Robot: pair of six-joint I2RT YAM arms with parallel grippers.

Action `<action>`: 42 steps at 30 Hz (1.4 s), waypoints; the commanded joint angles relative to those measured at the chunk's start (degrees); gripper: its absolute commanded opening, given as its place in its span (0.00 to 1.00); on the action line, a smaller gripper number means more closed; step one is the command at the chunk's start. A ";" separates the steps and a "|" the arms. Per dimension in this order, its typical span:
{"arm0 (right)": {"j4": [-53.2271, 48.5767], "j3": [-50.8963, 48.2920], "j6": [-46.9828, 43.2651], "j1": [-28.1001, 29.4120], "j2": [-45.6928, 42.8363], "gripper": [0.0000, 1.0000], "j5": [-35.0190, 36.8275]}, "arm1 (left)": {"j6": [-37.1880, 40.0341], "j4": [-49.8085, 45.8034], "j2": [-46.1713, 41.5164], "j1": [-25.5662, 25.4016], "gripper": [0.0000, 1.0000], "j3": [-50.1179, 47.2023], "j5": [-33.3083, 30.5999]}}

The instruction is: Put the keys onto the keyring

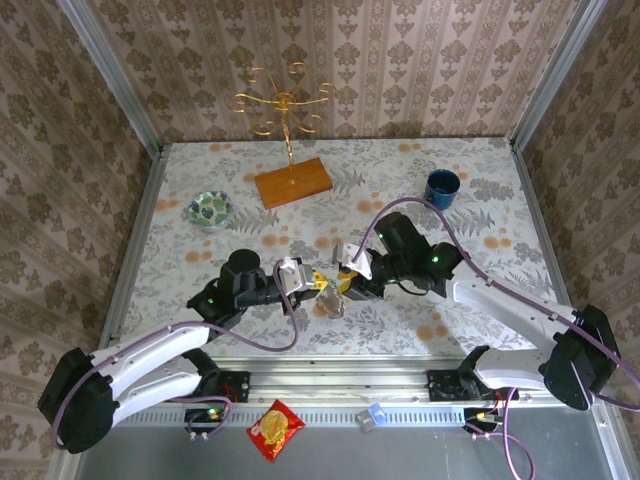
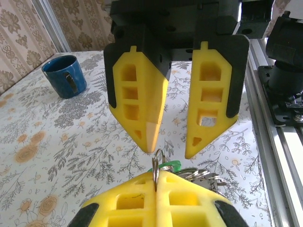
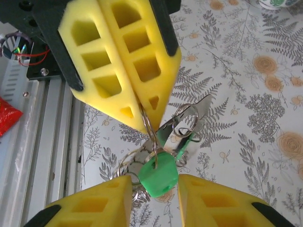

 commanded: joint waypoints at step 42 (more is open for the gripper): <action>9.81 -1.13 8.81 -1.60 3.95 0.00 -8.19 | 0.45 6.85 -1.46 -0.47 0.00 -1.31 0.86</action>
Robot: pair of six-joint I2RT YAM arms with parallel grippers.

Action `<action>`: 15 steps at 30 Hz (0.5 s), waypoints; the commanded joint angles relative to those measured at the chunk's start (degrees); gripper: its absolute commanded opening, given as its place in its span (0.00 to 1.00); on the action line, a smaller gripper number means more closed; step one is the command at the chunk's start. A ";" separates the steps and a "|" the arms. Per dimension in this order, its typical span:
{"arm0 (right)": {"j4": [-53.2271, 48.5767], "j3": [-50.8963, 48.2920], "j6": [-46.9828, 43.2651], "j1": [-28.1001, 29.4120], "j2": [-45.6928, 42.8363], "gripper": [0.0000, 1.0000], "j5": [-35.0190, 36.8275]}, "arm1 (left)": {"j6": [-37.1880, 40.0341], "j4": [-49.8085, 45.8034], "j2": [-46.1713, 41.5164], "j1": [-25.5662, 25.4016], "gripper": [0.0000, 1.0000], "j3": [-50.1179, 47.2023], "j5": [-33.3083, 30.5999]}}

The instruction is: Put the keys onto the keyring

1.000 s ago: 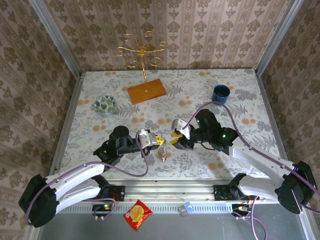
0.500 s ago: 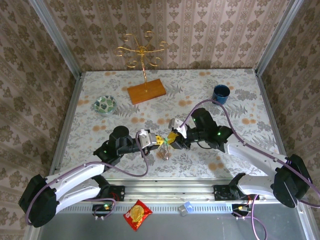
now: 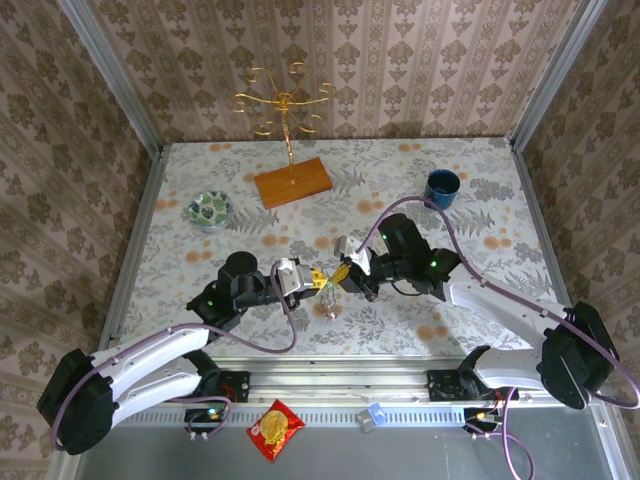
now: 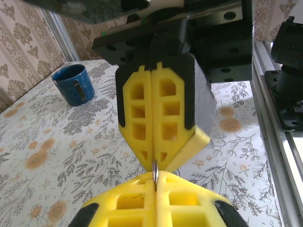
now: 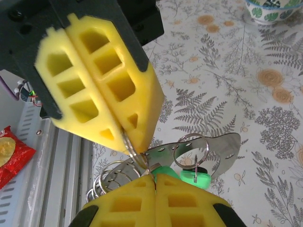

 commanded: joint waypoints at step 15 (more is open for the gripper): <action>1.73 -1.84 -0.58 -0.70 -3.74 0.39 1.11 | -1.79 6.09 -0.78 -0.84 0.00 -1.57 0.82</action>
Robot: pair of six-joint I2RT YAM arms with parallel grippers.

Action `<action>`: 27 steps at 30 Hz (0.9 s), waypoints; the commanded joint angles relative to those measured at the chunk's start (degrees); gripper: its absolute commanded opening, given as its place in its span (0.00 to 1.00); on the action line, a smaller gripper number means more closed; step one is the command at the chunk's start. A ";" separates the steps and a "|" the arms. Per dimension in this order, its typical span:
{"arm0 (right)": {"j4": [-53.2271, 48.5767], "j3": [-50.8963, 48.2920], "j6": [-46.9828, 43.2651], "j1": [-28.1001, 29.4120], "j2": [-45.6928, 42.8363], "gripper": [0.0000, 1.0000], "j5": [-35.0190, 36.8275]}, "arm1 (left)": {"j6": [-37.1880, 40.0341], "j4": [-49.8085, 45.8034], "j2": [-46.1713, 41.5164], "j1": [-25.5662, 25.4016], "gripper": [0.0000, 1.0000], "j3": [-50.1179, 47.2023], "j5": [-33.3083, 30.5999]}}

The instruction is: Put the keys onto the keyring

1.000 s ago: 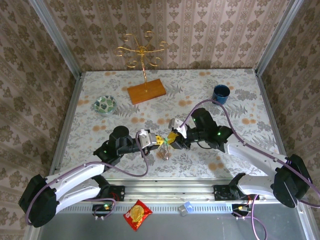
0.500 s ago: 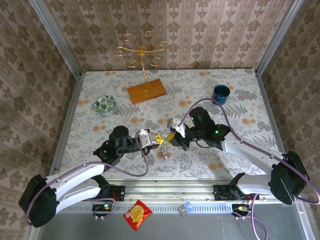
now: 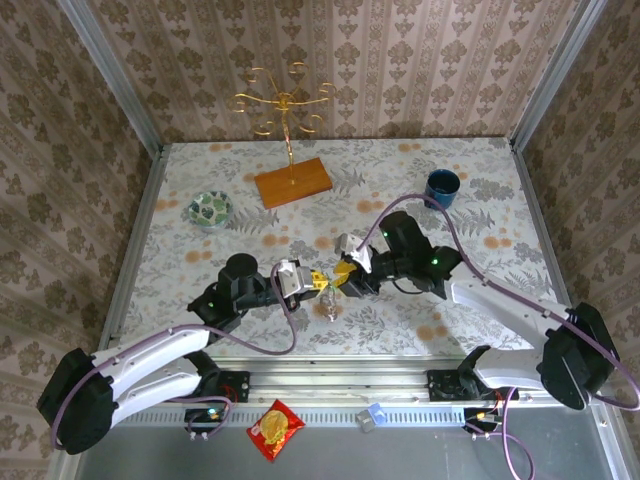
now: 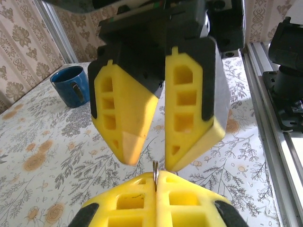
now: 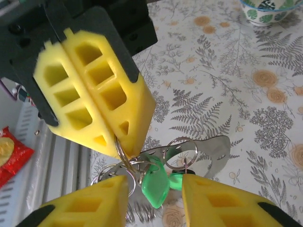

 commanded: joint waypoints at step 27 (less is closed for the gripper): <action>15.83 -11.76 1.28 4.50 -4.85 0.43 11.49 | -6.99 9.76 -0.45 -0.65 0.00 -1.75 3.06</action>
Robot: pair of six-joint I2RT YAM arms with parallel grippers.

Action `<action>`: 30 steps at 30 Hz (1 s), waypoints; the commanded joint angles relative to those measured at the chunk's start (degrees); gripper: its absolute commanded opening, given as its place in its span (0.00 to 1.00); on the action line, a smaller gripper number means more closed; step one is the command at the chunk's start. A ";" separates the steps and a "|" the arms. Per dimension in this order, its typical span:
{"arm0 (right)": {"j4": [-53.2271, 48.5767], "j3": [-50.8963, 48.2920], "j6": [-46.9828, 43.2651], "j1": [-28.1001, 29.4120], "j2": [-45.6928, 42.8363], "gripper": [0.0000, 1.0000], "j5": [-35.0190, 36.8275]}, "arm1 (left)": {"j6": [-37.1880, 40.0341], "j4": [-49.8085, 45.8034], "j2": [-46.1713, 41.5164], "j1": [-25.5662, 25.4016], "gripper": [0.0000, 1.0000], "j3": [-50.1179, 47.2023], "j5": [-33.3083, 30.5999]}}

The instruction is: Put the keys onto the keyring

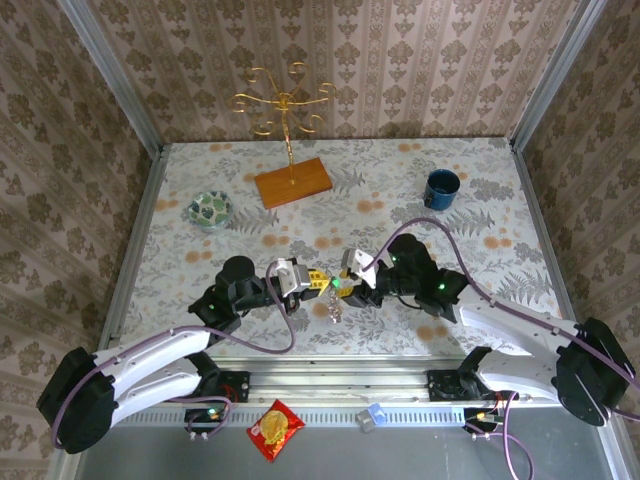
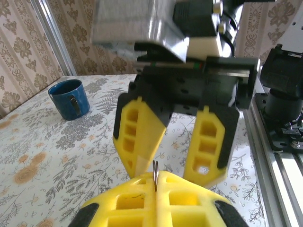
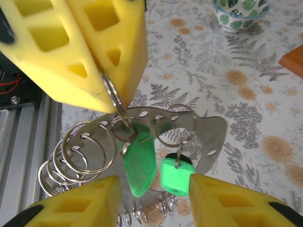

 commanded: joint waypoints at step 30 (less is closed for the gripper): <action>0.53 2.53 -3.06 2.73 -2.30 0.00 15.77 | 2.95 -5.32 -2.90 -0.26 0.00 1.05 -3.00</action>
